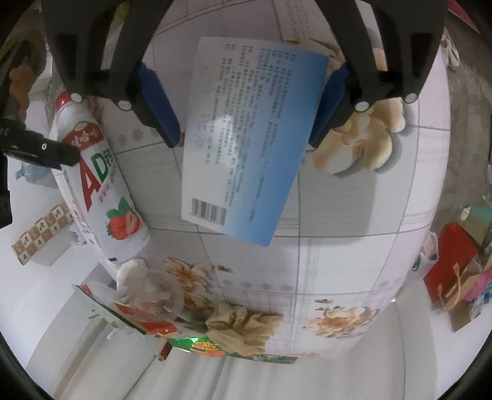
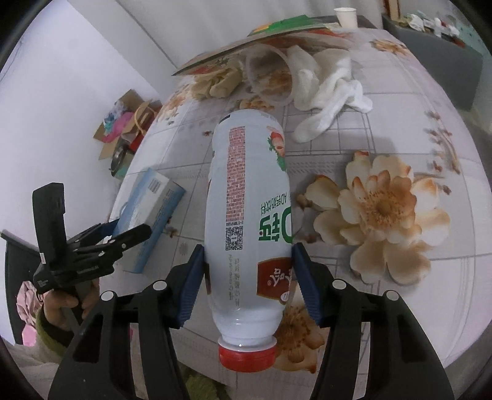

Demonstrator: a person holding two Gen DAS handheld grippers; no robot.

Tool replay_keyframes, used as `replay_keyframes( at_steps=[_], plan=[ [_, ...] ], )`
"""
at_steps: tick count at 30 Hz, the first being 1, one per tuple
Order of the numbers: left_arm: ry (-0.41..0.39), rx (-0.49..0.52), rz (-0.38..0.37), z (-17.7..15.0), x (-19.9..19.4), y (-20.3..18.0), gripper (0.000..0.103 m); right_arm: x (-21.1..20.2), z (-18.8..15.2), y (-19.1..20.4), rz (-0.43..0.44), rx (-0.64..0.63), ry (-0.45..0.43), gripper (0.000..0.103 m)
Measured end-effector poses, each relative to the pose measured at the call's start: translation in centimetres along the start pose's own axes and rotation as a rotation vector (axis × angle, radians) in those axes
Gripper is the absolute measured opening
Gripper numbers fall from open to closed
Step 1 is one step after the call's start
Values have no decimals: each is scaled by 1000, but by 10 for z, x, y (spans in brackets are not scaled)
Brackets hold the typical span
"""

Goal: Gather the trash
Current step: 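Lift card and bottle and carry both toward the blue wastebasket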

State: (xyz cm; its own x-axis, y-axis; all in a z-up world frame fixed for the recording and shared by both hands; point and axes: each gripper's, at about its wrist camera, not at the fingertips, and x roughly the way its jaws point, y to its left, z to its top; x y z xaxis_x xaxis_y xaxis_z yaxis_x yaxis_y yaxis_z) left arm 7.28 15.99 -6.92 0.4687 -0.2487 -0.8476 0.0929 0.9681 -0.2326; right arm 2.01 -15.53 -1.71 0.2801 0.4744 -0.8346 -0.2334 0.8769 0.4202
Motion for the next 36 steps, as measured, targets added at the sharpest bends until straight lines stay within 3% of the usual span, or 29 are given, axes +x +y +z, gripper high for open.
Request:
replay_keyframes(
  at_steps=[3,8,13,20,24,36],
  plan=[
    [-2,-14,1,3,0,1,91,3,4,2,13,7,-2,57],
    [-26,2,43,10,-3,3,93,6,8,2,16,0,4,68],
    [-14,19,49,17,3,1,93,10,10,2,11,-8,18,72],
    [29,137,94,11,19,-21,93,17,8,5,-9,-35,53,72],
    [25,204,156,5,24,-32,93,21,5,7,-35,-56,53,72],
    [4,197,178,3,25,-38,88,21,0,6,-54,-73,25,67]
  ],
)
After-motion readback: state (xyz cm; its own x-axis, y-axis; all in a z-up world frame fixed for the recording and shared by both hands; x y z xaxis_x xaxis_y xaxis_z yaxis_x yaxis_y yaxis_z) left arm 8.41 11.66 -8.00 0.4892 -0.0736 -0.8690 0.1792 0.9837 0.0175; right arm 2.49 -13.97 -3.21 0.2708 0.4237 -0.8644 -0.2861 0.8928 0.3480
